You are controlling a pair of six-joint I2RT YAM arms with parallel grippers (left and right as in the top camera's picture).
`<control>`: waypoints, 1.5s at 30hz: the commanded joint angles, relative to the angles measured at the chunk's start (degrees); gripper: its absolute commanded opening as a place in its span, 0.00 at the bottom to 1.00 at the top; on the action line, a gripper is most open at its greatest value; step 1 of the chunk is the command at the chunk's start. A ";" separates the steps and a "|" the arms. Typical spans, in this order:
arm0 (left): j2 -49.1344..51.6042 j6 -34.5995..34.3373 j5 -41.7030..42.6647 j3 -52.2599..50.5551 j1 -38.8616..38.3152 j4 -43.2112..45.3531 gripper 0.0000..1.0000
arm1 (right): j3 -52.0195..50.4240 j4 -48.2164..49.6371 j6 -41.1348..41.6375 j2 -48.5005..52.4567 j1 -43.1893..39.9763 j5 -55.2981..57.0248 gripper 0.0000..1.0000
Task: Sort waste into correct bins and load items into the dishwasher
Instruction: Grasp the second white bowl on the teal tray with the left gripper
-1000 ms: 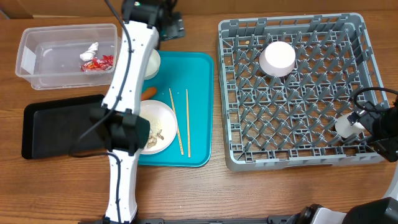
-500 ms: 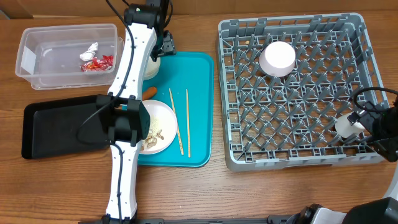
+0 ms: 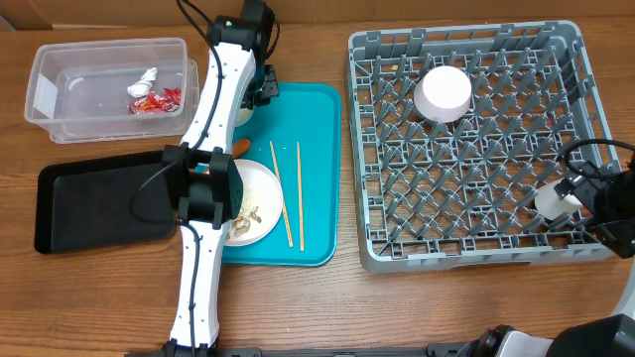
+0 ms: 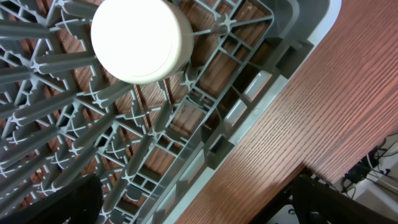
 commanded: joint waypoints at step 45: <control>1.33 1.38 -0.57 -3.26 -0.39 2.62 0.07 | 1.27 -0.11 0.00 -1.22 -0.15 -0.31 1.00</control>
